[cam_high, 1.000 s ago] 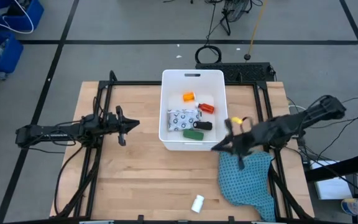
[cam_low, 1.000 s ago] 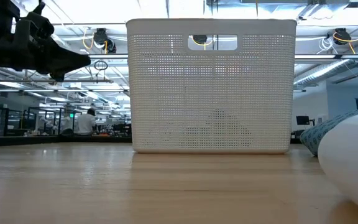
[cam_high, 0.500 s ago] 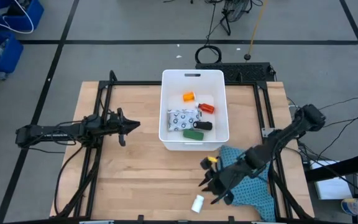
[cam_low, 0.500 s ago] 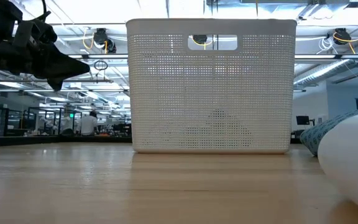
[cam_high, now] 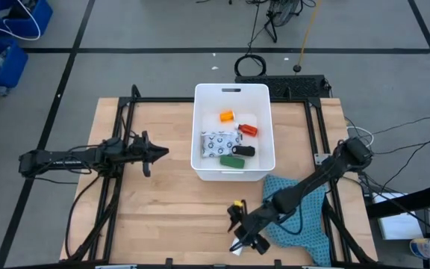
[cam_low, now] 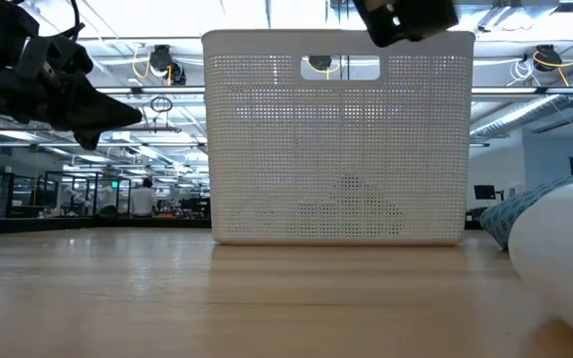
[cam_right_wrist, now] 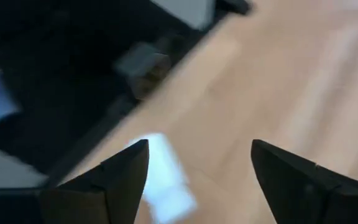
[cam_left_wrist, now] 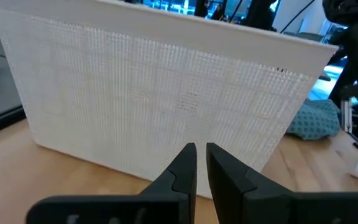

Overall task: Pick & place medical supplies in basket/bin
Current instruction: Put the white pill bottle into the white bin

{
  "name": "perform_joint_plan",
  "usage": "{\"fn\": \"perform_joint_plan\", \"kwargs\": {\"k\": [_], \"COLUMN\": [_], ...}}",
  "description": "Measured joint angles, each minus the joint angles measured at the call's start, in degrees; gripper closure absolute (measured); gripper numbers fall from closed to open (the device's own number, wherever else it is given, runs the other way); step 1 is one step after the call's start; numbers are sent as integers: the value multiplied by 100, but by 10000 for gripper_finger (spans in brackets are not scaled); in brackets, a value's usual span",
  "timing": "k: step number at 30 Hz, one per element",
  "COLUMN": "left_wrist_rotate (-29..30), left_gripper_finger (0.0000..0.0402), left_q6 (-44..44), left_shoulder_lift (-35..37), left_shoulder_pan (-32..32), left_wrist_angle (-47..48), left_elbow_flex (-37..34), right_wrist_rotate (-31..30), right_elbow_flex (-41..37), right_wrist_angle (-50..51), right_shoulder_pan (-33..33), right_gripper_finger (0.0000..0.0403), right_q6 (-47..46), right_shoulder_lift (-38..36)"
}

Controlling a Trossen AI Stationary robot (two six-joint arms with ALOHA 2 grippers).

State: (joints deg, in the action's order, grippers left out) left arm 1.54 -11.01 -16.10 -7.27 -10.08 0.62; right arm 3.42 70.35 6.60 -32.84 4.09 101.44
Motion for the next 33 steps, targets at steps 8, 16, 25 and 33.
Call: {"fn": "perform_joint_plan", "kwargs": {"k": [8,16,25,33], "left_wrist_rotate": [-11,-22,-15,-17], "left_gripper_finger": [364,364,364,364], "left_q6": [-118,-175,-90,-178], "left_shoulder_lift": [-2,-2,-2,-1], "left_shoulder_pan": [2,2,2,2], "left_wrist_angle": [302,454,439,439], "left_elbow_flex": [0,0,0,0], "right_wrist_rotate": [1030,1017,1202,1344], "right_elbow_flex": [-2,-2,-4,-7], "right_wrist_angle": [-257,-258,-279,-358], "right_shoulder_pan": [15,66,138,138], "right_gripper_finger": [124,124,134,230], "right_q6": [238,546,724,558], "right_shoulder_lift": [532,1047,1189,1193]}}
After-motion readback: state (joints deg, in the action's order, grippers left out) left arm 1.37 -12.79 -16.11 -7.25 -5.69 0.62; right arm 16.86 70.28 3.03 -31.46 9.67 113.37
